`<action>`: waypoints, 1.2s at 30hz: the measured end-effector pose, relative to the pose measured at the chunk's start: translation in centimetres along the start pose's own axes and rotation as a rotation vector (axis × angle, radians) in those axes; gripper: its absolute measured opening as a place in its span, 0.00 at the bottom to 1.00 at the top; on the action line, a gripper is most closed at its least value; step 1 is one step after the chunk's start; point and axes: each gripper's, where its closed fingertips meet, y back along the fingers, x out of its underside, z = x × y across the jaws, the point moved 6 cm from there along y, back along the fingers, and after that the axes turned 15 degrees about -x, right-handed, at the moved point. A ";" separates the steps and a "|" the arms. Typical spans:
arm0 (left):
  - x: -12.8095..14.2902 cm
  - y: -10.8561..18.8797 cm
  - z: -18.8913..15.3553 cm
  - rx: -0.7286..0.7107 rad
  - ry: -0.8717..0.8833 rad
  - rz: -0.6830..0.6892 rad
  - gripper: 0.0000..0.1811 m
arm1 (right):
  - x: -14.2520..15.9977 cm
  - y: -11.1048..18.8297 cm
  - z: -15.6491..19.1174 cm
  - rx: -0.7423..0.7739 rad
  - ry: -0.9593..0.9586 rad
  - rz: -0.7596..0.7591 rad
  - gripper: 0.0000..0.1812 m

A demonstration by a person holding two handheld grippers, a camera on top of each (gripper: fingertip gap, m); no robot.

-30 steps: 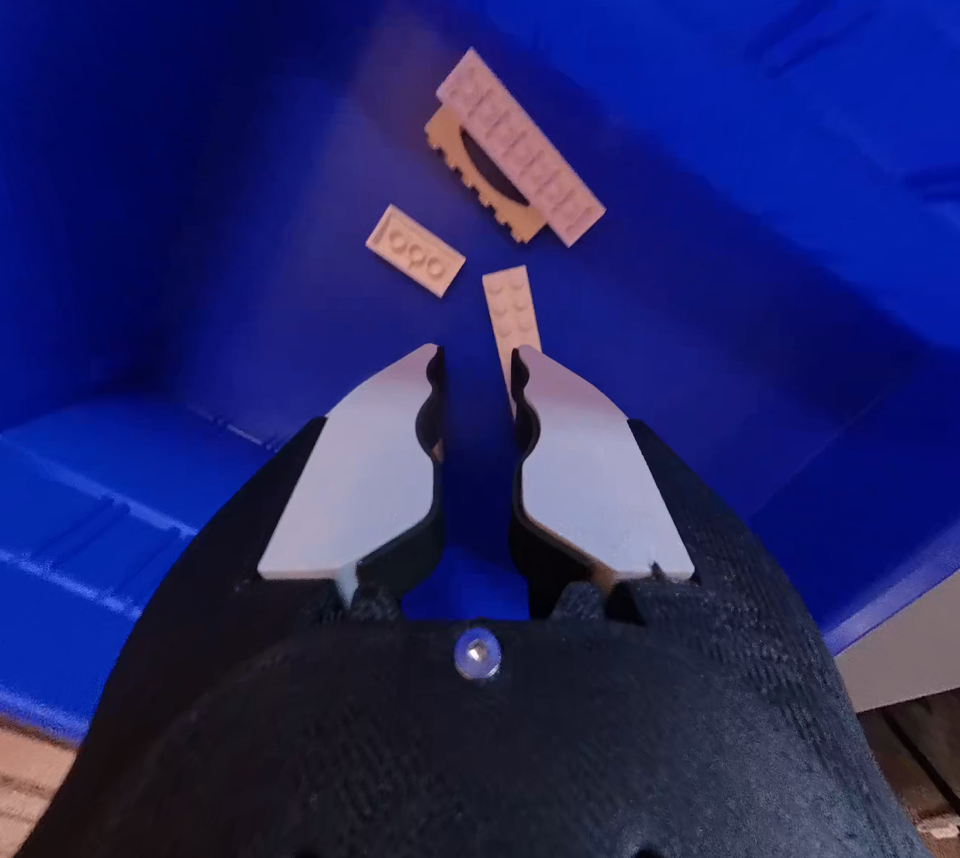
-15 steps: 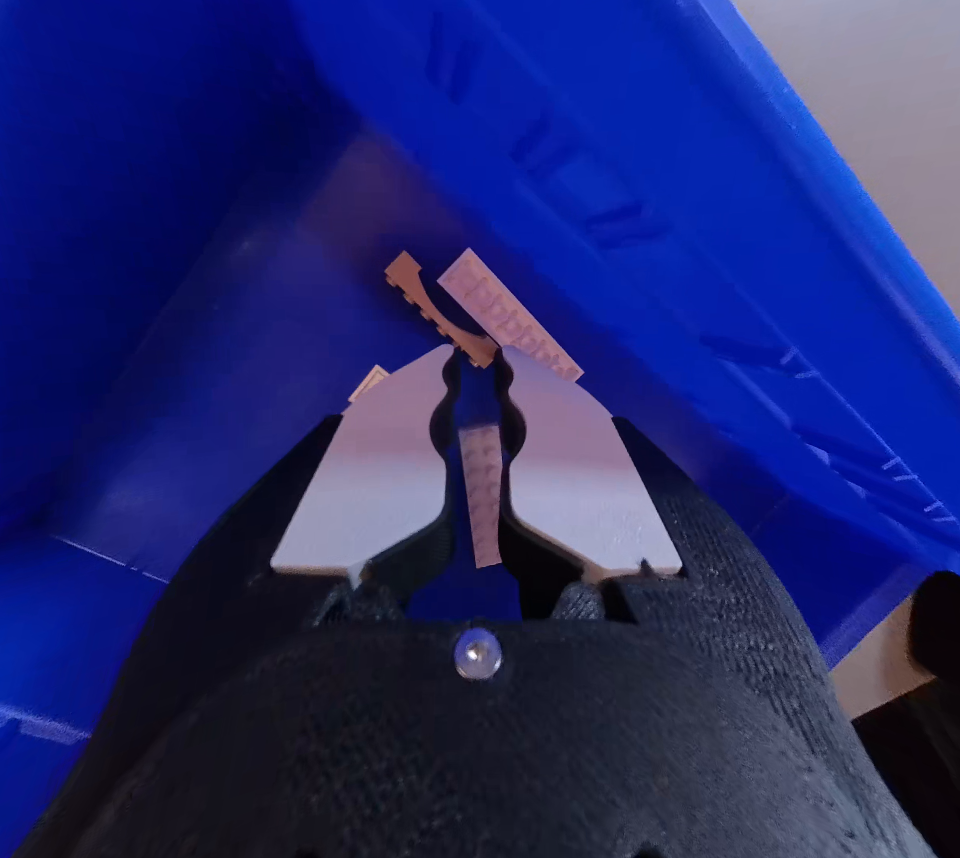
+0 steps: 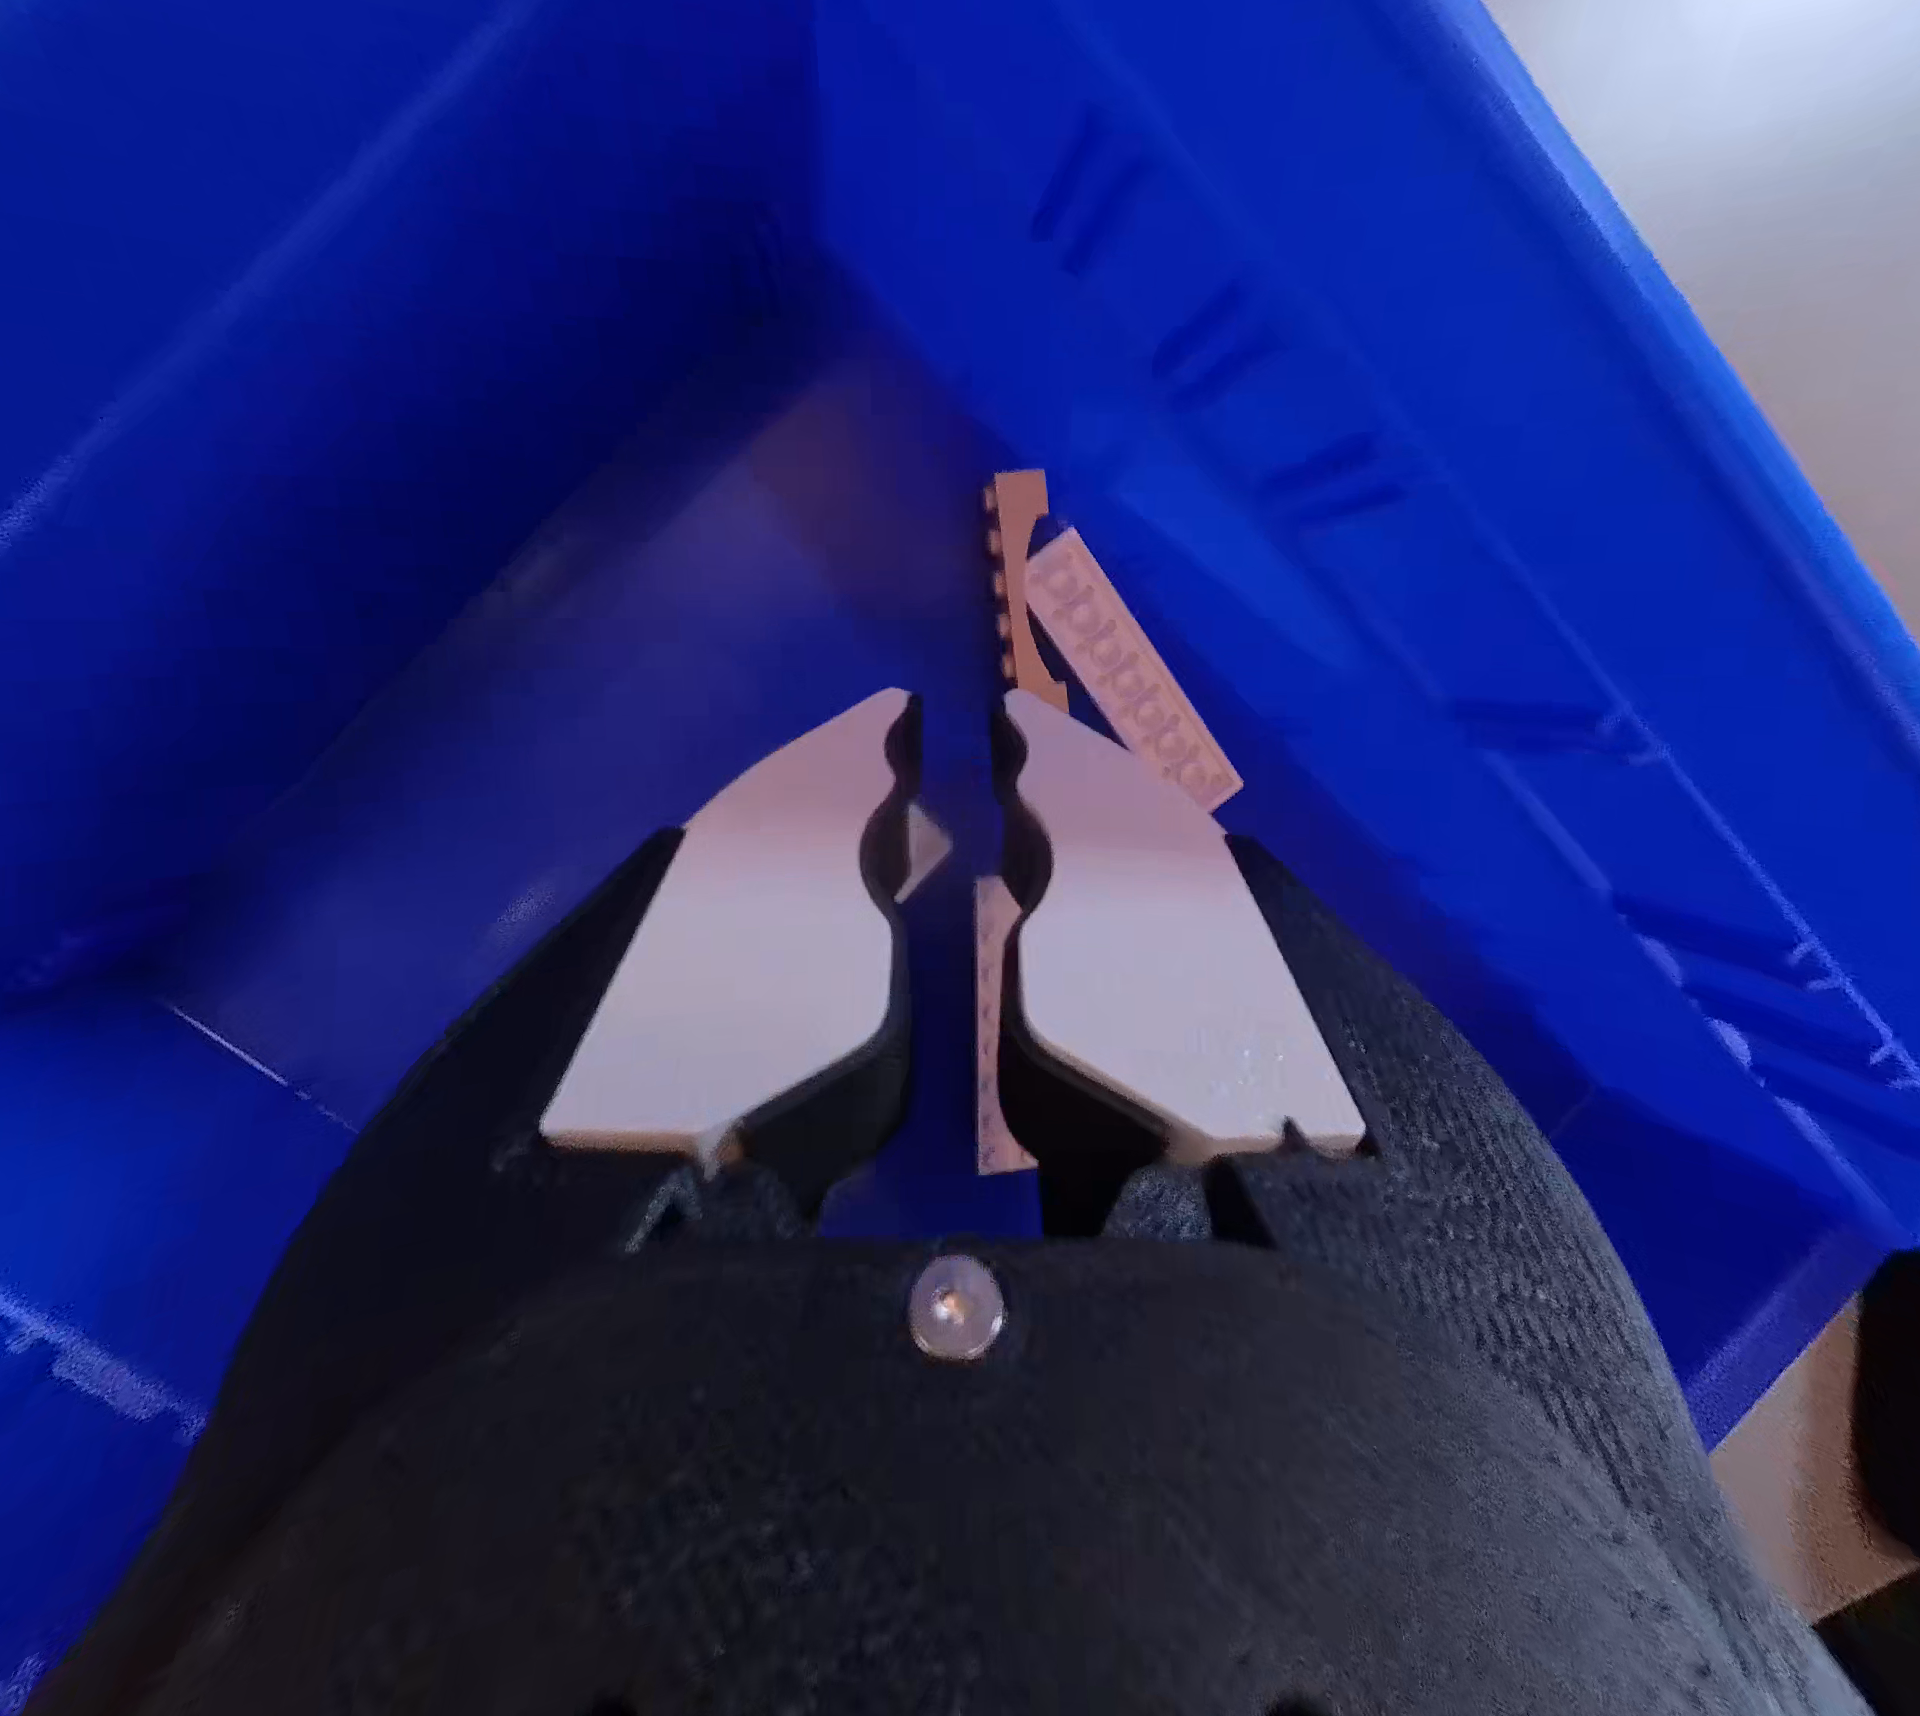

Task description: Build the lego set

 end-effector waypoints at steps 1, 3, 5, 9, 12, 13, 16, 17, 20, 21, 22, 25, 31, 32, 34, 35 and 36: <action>-0.3 -0.1 0.1 0.009 0.030 -0.008 0.10 | 0.0 0.0 0.1 0.000 0.007 0.006 0.12; -0.8 -0.5 0.4 0.017 0.081 -0.017 0.12 | 0.1 -0.1 0.3 0.001 0.022 0.018 0.12; -1.0 -0.9 0.5 0.025 0.105 -0.008 0.12 | 0.2 -0.2 0.4 0.001 0.033 0.027 0.12; -0.8 -1.7 0.2 0.058 0.109 0.041 0.12 | 0.4 -0.3 0.4 -0.007 0.031 0.040 0.11; -1.2 -1.4 0.1 0.057 0.108 -0.006 0.11 | 0.5 -0.3 0.3 -0.007 0.033 0.044 0.11; -1.4 -1.1 -0.1 0.075 0.113 -0.022 0.10 | 0.5 -0.3 0.2 -0.008 0.032 0.043 0.11; -1.3 -0.8 -1.0 0.142 0.096 -0.006 0.12 | 0.6 -0.3 0.1 -0.014 0.018 0.040 0.11; -0.9 -1.0 -1.2 0.139 0.073 0.024 0.13 | 0.6 -0.4 0.2 -0.016 0.017 0.042 0.11; -0.4 -1.7 -1.4 0.087 0.015 0.049 0.07 | 0.7 -0.4 0.4 -0.018 0.032 0.053 0.11; -0.4 -1.6 -1.3 0.090 0.023 0.049 0.06 | 0.7 -0.4 0.5 -0.018 0.039 0.057 0.11; -0.3 -1.6 -1.3 0.102 0.033 0.053 0.06 | 0.7 -0.4 0.5 -0.019 0.043 0.060 0.11; 0.1 -1.5 -0.6 0.108 0.059 0.064 0.05 | 0.7 -0.4 0.6 -0.025 0.051 0.065 0.10; -1.0 2.2 0.9 -0.127 -0.040 -0.092 0.05 | 0.7 -0.4 0.7 -0.020 0.068 0.071 0.10; -1.7 4.0 0.7 -0.203 -0.083 -0.172 0.05 | 0.6 -0.4 0.7 -0.017 0.073 0.069 0.10; -3.3 8.4 -1.6 -0.315 -0.212 -0.362 0.05 | 0.5 -0.4 0.8 -0.025 0.074 0.056 0.10; -3.9 10.5 -3.8 -0.332 -0.305 -0.452 0.05 | 0.4 -0.5 0.9 -0.040 0.069 0.043 0.10; -4.2 12.3 -6.4 -0.337 -0.402 -0.538 0.05 | 0.2 -0.6 1.1 -0.064 0.061 0.025 0.10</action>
